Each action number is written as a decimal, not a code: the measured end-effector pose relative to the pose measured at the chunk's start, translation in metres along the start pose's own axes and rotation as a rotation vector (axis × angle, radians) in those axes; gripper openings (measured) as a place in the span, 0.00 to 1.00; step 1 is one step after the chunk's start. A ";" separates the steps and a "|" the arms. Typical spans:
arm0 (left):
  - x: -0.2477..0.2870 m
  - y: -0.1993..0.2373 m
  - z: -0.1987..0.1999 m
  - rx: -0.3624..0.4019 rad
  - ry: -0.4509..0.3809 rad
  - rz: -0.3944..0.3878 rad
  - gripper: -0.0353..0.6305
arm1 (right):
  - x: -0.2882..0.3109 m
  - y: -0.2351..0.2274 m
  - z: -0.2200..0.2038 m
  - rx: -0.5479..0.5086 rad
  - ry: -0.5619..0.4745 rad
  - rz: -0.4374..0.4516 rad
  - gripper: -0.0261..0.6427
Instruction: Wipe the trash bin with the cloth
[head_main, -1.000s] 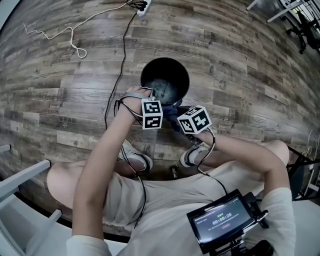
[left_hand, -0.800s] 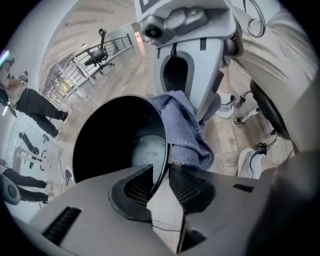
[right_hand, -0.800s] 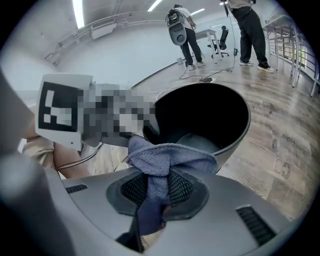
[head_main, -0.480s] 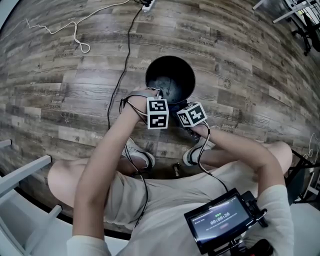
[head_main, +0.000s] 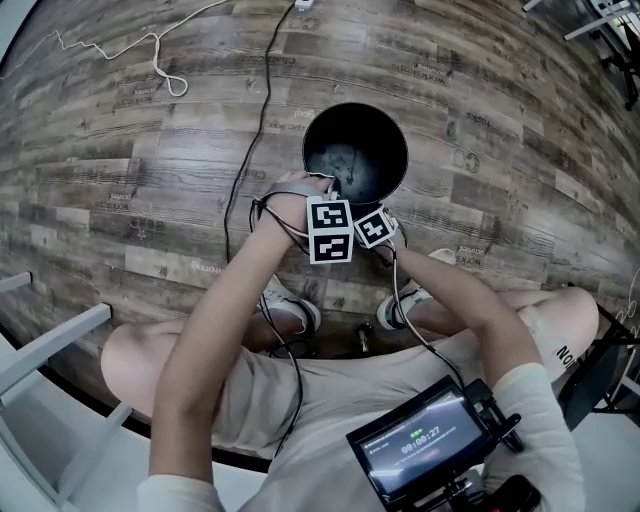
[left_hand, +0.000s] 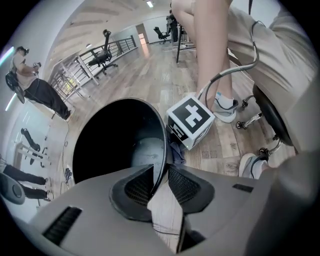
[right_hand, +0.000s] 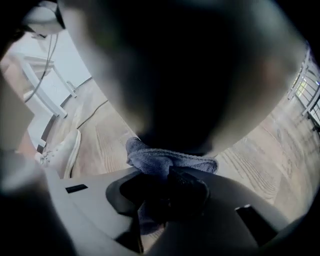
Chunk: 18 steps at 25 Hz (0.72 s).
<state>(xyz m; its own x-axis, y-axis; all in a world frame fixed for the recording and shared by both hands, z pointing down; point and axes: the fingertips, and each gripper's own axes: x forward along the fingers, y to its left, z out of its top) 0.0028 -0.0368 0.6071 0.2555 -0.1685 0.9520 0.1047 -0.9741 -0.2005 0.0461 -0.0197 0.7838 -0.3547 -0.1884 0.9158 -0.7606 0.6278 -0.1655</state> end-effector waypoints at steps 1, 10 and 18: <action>0.000 0.000 0.001 -0.005 -0.001 0.004 0.21 | 0.006 -0.004 -0.003 -0.001 0.007 -0.011 0.15; -0.001 0.000 0.003 -0.061 -0.021 -0.012 0.21 | 0.008 0.010 -0.017 0.141 0.084 0.056 0.15; -0.016 0.007 0.003 0.004 -0.060 -0.034 0.29 | -0.062 0.045 -0.022 0.096 0.120 0.165 0.15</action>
<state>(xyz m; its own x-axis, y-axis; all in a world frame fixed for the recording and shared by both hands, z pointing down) 0.0025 -0.0408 0.5900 0.3089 -0.1262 0.9427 0.1176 -0.9785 -0.1695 0.0455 0.0371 0.7277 -0.4161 0.0057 0.9093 -0.7476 0.5672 -0.3456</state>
